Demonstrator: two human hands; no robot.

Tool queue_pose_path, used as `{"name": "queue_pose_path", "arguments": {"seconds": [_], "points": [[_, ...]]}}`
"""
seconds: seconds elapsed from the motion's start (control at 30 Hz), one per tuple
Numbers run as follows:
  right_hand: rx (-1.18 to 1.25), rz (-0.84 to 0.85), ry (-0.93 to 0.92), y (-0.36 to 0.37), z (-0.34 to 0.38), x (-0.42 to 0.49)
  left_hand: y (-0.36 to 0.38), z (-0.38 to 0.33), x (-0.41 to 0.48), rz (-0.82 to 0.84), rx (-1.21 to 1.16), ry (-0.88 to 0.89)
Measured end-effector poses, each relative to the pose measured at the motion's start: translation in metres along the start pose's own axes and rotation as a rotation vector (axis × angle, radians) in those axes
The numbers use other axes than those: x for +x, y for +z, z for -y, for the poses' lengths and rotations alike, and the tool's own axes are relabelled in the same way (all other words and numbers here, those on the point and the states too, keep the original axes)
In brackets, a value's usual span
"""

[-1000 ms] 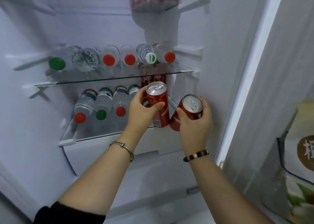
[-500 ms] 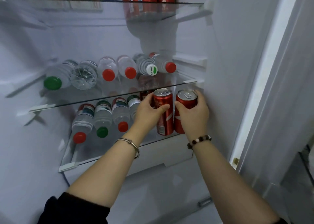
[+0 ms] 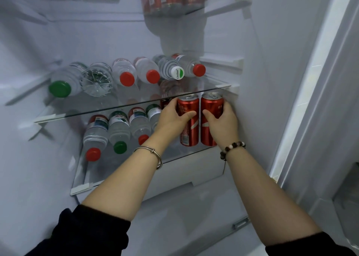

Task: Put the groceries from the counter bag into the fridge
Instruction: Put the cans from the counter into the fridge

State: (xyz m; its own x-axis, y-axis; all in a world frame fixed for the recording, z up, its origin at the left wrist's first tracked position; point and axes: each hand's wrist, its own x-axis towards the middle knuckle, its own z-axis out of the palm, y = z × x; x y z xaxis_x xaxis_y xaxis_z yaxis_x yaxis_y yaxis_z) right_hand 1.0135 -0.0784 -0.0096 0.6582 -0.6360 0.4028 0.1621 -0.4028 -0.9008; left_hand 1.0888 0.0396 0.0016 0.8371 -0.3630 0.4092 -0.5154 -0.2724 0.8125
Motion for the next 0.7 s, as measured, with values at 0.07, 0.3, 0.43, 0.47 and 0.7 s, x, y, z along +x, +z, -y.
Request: {"name": "queue_pose_path", "arguments": {"seconds": [0.07,0.3,0.43,0.47,0.7], "points": [[-0.08,0.074,0.033,-0.001,-0.005,0.0,-0.001,0.003,0.001,0.002,0.0,0.03],[-0.28,0.175,0.093,-0.001,-0.018,0.007,-0.012,0.013,0.007,0.112,0.223,0.08],[-0.33,0.149,0.084,0.008,-0.017,0.01,-0.01,0.026,0.01,0.078,0.397,0.072],[-0.35,0.153,0.077,0.011,-0.019,0.01,-0.009,0.029,0.01,0.059,0.409,0.071],[-0.428,0.148,0.05,0.032,-0.034,0.018,-0.01,0.041,0.024,0.026,0.411,0.046]]}}
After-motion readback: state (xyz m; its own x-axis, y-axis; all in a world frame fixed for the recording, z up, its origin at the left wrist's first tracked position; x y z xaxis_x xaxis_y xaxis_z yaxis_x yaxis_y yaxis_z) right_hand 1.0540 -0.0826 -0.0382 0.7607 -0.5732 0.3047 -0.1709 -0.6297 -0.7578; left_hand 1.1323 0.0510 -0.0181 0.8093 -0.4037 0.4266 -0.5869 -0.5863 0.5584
